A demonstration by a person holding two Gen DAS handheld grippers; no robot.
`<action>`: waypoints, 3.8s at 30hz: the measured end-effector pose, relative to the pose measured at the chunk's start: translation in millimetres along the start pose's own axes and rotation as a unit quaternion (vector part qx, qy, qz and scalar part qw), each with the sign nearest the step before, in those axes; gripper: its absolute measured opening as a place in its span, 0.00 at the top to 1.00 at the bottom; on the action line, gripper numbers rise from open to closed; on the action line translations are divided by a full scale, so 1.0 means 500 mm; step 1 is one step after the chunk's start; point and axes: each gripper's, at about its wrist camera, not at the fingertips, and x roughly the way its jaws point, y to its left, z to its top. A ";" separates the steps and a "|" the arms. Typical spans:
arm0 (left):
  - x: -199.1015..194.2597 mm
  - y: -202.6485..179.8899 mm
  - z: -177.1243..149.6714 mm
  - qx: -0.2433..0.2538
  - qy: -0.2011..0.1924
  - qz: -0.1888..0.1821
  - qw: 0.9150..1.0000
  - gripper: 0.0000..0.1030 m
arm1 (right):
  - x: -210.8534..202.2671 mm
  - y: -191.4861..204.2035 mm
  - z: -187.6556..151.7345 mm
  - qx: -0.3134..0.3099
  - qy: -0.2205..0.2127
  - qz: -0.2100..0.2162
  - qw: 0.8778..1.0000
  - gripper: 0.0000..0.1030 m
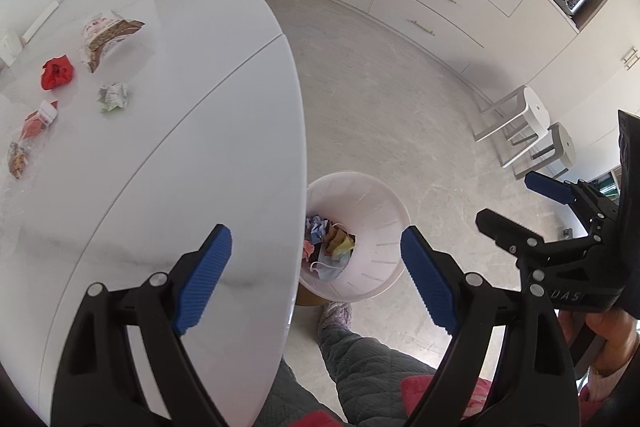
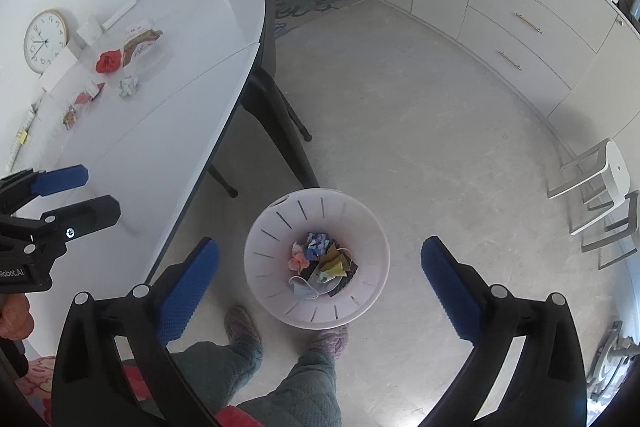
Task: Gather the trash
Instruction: 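Carry the pink tissue and blue-yellow cloth to the wastebasket and open both grippers, then grasp the red tissue with the left gripper while the right gripper grasps the printed snack bag, then carry the red tissue and snack bag to the wastebasket and open both grippers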
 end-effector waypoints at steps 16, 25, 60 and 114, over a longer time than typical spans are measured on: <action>-0.095 0.255 -0.033 -0.103 -0.033 0.076 0.991 0.20 | 0.001 0.123 0.085 -0.004 -0.011 0.046 0.999 0.03; -0.144 0.439 -0.050 -0.158 -0.050 0.117 0.979 0.20 | 0.061 0.298 0.162 -0.060 0.006 0.084 0.995 0.03; 0.105 0.783 0.409 -0.269 -0.008 0.134 0.954 0.20 | 0.343 0.606 0.579 -0.189 0.012 0.130 0.973 0.02; -0.002 0.151 0.221 -0.038 -0.012 0.006 0.999 0.77 | 0.093 0.141 0.228 -0.043 0.008 0.085 0.995 0.60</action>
